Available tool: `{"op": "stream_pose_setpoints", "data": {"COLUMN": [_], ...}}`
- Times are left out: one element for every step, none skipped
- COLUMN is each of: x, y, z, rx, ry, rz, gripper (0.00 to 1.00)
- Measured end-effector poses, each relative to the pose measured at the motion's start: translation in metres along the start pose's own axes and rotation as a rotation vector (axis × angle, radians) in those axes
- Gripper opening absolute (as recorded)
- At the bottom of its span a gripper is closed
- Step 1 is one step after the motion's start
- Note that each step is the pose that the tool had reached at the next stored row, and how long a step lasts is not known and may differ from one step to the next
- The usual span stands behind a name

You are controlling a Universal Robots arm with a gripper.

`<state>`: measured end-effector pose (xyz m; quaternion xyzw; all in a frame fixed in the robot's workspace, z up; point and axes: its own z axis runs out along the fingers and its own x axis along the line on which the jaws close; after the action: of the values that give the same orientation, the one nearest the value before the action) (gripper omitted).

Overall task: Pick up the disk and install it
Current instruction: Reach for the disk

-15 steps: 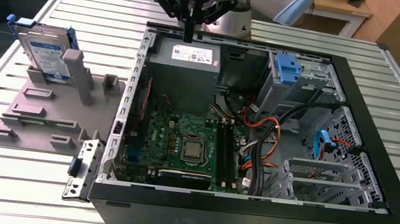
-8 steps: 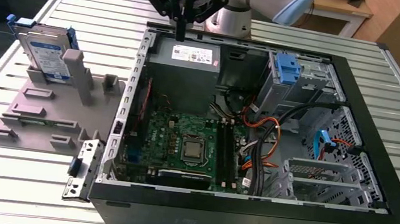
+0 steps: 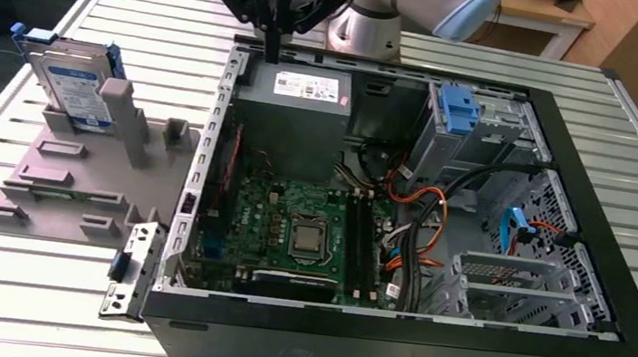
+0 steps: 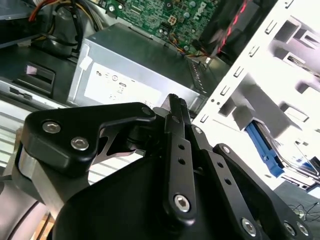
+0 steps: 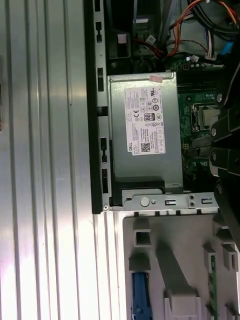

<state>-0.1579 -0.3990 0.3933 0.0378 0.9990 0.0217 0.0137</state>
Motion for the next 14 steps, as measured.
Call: {"op": "stream_pose_setpoints", "data": {"x": [0.0016,0.0031,0.0047,0.0063,0.0077,0.0088,0.0097,0.0106,0.0113,0.0119,0.0124,0.0128,0.0134,0.0141], "y": [-0.0001,-0.0002,-0.0004,-0.0005,-0.0006,-0.0006,-0.0007,-0.0008,-0.0008,-0.0009,-0.0009,-0.0009,-0.0010,-0.0011], "z": [0.0000,-0.0001,-0.0001,-0.0002,-0.0002,-0.0003,-0.0003,-0.0003,-0.0003,-0.0003,-0.0004,-0.0004,-0.0004,-0.0004], "rx": [-0.0001,-0.0001,0.0000,0.0000,-0.0001,-0.0001,-0.0001,-0.0001,0.0000,-0.0002,0.0000,0.0000,0.0000,-0.0001], "ry": [-0.0001,-0.0002,-0.0003,-0.0002,-0.0004,-0.0004,-0.0004,-0.0004,-0.0004,-0.0004,-0.0004,-0.0004,-0.0004,-0.0004], "rz": [0.000,0.000,0.000,0.000,0.000,0.000,0.000,0.000,0.000,0.000,0.000,0.000,0.000,0.000], "gripper": [0.11,0.11,0.11,0.11,0.11,0.11,0.11,0.11,0.11,0.11,0.11,0.11,0.11,0.11]}}
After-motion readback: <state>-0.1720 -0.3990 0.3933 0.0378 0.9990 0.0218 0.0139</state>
